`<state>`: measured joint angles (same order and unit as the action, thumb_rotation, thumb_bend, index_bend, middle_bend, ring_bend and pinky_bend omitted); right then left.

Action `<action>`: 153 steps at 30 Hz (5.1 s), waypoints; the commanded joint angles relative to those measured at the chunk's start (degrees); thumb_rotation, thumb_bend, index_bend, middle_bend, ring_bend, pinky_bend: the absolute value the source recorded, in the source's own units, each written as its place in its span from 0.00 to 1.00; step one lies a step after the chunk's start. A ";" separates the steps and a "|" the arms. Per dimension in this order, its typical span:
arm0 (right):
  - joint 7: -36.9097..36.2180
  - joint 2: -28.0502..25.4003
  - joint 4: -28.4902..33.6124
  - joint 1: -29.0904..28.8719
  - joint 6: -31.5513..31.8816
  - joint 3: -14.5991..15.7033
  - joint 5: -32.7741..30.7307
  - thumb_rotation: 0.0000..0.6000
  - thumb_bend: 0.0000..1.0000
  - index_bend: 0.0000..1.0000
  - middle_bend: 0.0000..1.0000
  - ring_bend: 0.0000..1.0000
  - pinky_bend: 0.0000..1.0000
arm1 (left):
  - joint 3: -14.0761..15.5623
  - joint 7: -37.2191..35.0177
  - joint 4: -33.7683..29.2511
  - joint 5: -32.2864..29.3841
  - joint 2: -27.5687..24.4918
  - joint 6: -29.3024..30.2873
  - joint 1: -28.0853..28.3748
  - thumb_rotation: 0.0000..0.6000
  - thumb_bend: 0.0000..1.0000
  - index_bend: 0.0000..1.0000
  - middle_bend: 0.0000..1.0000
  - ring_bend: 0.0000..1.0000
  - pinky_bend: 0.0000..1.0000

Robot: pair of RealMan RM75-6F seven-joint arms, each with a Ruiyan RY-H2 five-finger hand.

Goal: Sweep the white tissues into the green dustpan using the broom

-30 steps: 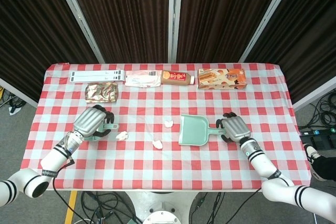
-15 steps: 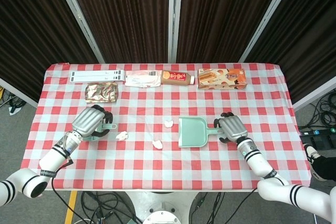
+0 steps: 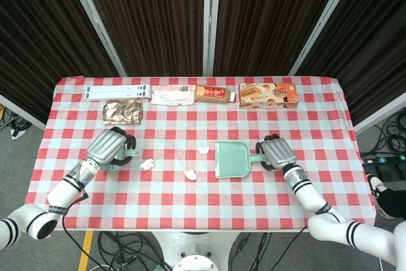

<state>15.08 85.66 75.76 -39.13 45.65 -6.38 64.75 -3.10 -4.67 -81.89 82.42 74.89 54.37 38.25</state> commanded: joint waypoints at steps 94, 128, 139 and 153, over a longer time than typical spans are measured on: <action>-10.55 7.38 -4.57 -11.41 -5.58 -3.75 4.54 1.00 0.40 0.66 0.59 0.29 0.22 | -6.61 -16.77 7.42 -2.01 17.12 -8.68 13.21 1.00 0.41 0.54 0.54 0.40 0.34; -26.12 8.35 -6.18 -7.33 -3.82 -3.56 7.37 1.00 0.40 0.69 0.59 0.30 0.22 | -11.03 -18.19 4.55 -8.61 18.78 -4.44 10.92 1.00 0.41 0.54 0.54 0.40 0.35; -28.35 8.45 -7.02 -6.62 -3.47 -3.15 8.43 1.00 0.40 0.69 0.59 0.30 0.20 | -9.78 -16.22 2.24 -8.82 17.62 -3.56 9.33 1.00 0.41 0.54 0.54 0.40 0.35; -27.03 9.03 -5.94 -6.76 -3.34 -4.16 6.89 1.00 0.40 0.69 0.59 0.30 0.20 | -12.78 -17.02 4.37 -10.92 22.47 -4.06 10.92 1.00 0.41 0.54 0.54 0.39 0.35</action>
<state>-11.93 94.72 69.79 -45.89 42.33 -10.50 71.67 -15.79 -21.63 -77.40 71.47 97.48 50.37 49.07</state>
